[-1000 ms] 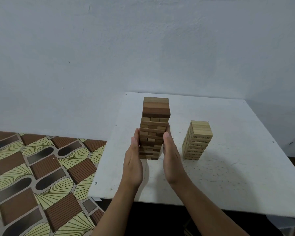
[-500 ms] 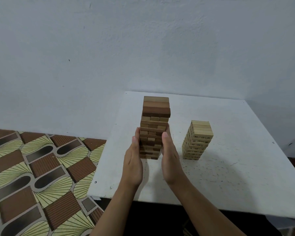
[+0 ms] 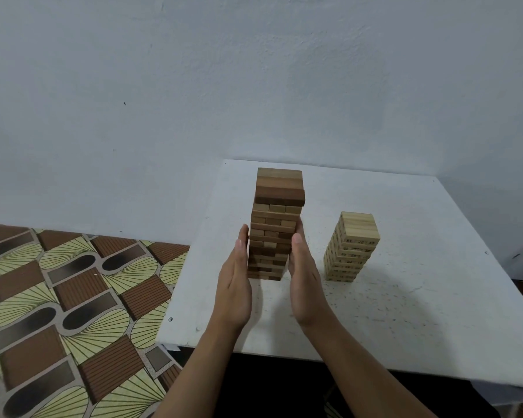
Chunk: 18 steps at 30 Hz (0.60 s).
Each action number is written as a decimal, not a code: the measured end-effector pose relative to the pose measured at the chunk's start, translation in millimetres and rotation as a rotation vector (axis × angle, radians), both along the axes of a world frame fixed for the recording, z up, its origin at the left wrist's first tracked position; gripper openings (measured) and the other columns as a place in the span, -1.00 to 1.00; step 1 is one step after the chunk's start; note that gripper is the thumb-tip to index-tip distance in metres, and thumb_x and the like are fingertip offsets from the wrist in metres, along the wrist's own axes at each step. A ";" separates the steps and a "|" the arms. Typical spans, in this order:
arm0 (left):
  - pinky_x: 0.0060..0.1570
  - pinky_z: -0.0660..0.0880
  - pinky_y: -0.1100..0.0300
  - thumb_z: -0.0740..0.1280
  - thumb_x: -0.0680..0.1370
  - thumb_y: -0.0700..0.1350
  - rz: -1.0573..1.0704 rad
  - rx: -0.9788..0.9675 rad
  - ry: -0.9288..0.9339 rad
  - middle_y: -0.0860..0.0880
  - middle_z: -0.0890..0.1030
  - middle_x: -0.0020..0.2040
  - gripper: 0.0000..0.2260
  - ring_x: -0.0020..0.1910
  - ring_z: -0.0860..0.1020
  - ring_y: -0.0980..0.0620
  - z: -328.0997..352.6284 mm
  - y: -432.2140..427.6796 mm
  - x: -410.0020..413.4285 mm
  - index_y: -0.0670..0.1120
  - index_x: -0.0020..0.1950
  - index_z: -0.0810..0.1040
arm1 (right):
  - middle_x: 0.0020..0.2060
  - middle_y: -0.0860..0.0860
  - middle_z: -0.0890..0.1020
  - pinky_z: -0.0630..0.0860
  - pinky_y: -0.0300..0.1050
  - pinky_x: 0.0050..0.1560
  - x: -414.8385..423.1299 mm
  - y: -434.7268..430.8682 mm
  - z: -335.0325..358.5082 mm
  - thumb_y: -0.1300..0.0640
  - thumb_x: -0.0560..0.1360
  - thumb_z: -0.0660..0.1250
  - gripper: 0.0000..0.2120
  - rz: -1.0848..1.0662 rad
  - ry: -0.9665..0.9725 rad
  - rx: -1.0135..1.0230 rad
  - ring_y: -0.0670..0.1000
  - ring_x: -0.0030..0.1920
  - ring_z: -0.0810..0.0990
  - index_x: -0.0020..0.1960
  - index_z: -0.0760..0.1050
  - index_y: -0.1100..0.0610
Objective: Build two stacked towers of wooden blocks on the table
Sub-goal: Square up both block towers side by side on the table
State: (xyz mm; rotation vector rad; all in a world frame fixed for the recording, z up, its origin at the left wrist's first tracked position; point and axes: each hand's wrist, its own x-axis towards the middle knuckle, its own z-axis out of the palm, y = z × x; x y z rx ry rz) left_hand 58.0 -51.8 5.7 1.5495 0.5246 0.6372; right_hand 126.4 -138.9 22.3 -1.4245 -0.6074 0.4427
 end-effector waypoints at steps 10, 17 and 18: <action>0.58 0.17 0.01 -0.14 0.65 0.33 -0.019 -0.022 0.025 0.17 0.42 0.50 -0.43 0.52 0.27 0.26 -7.3 7.9 -2.0 0.19 0.57 0.30 | 0.51 -0.21 0.36 0.16 0.03 0.59 -5.8 -5.2 -4.2 -0.27 0.65 -0.08 -0.44 -0.006 0.059 -0.008 -0.22 0.53 0.24 0.60 0.14 -0.13; 0.38 0.27 0.39 -0.14 0.70 0.20 -0.042 -0.027 -0.003 0.20 0.52 0.39 -0.50 0.43 0.37 0.34 -1.0 1.4 -1.6 0.16 0.54 0.36 | 0.52 -0.13 0.36 0.17 0.09 0.58 -8.9 -2.6 -2.7 -0.25 0.65 -0.06 -0.41 -0.008 0.057 0.004 -0.16 0.54 0.25 0.61 0.16 -0.05; 0.36 0.27 0.41 -0.14 0.69 0.19 -0.043 -0.028 -0.002 0.20 0.52 0.39 -0.50 0.42 0.37 0.35 -0.7 1.0 -1.7 0.16 0.54 0.36 | 0.50 -0.14 0.38 0.18 0.06 0.58 -9.7 -2.8 -1.5 -0.23 0.65 -0.07 -0.43 -0.004 0.059 0.009 -0.18 0.52 0.27 0.61 0.17 -0.06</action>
